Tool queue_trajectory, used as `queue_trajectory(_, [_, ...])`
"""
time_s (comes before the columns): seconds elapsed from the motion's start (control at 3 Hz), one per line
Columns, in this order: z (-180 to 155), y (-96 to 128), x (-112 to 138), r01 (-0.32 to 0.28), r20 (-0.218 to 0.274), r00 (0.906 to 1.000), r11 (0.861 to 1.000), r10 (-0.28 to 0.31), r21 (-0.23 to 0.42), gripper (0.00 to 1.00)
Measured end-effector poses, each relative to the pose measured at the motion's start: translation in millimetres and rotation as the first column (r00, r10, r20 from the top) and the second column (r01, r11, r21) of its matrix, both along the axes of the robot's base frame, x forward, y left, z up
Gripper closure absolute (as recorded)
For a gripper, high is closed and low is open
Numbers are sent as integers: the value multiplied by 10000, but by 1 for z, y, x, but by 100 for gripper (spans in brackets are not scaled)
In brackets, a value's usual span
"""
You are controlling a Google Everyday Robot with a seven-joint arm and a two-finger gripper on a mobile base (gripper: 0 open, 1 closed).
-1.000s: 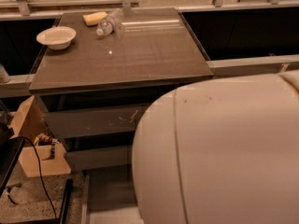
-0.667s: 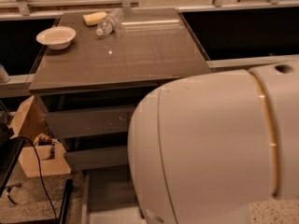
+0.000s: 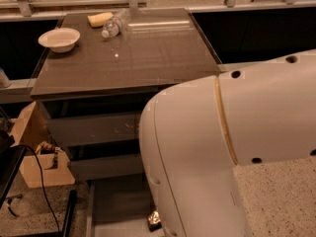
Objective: Place orange can into bottom drawer
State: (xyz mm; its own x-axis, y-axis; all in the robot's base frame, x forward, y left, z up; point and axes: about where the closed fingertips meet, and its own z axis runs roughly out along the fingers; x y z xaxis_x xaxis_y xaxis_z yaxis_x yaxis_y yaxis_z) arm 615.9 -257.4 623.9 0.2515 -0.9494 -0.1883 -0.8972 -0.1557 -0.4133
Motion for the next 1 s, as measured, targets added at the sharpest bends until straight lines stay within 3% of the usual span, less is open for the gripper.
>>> queue_trajectory(0.33, [-1,-1,3,2,-72,10000,10000,-2,35,100])
queue_trajectory(0.67, [9,-1,2,128,264,9996,9999,-126,-61,100])
queue_trajectory(1.0, [22,-9,3,474,930,9947,9984,-445,-293,100])
